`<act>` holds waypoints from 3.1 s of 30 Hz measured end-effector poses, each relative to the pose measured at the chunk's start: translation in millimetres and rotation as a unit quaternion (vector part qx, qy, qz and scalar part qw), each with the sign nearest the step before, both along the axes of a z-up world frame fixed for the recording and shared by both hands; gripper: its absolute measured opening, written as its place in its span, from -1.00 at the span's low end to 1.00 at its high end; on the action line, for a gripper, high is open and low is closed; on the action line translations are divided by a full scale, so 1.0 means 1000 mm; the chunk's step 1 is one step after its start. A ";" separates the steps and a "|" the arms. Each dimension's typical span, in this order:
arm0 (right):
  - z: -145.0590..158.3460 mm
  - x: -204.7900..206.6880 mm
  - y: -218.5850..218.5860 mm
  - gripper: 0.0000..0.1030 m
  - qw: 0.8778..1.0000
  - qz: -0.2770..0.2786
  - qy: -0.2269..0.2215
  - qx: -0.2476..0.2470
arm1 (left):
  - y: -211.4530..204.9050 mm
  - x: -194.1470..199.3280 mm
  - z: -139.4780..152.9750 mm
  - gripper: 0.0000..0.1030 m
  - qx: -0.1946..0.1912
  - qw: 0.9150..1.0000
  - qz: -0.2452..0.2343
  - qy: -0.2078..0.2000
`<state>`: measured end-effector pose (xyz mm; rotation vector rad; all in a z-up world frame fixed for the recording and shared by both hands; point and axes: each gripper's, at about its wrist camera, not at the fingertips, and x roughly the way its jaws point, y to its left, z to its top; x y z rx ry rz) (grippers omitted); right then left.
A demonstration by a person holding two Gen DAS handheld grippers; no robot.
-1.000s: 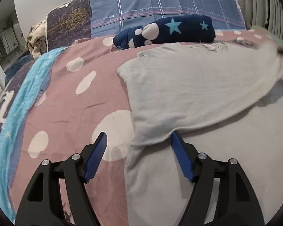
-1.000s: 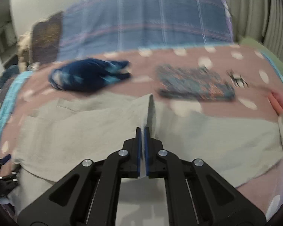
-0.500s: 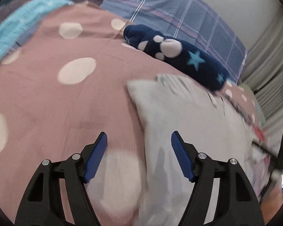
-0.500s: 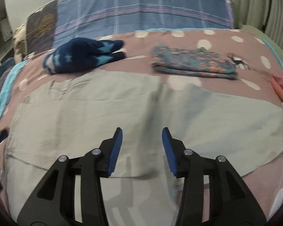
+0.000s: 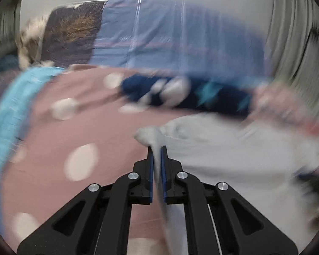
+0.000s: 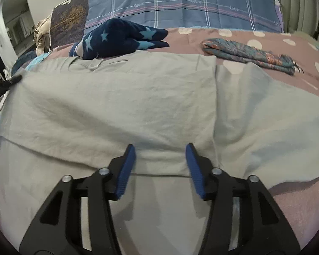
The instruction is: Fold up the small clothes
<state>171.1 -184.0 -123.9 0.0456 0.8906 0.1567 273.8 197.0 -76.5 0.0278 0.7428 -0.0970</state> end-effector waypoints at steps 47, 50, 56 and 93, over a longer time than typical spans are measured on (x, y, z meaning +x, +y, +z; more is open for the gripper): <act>0.041 -0.158 -0.325 0.07 0.869 -0.492 -0.033 0.045 | -0.081 -0.063 -0.050 -0.10 0.074 0.993 -0.074 0.048; 0.063 -0.136 -0.304 -0.01 0.893 -0.444 -0.069 -0.018 | -0.081 -0.062 -0.050 -0.10 0.074 0.993 -0.074 0.048; 0.067 -0.049 -0.284 -0.39 0.920 -0.364 -0.029 -0.143 | -0.080 -0.062 -0.050 -0.10 0.072 0.993 -0.074 0.048; 0.016 -0.009 0.027 -0.93 0.977 0.102 0.030 0.184 | -0.082 -0.069 -0.006 0.16 -0.213 0.961 -0.159 0.070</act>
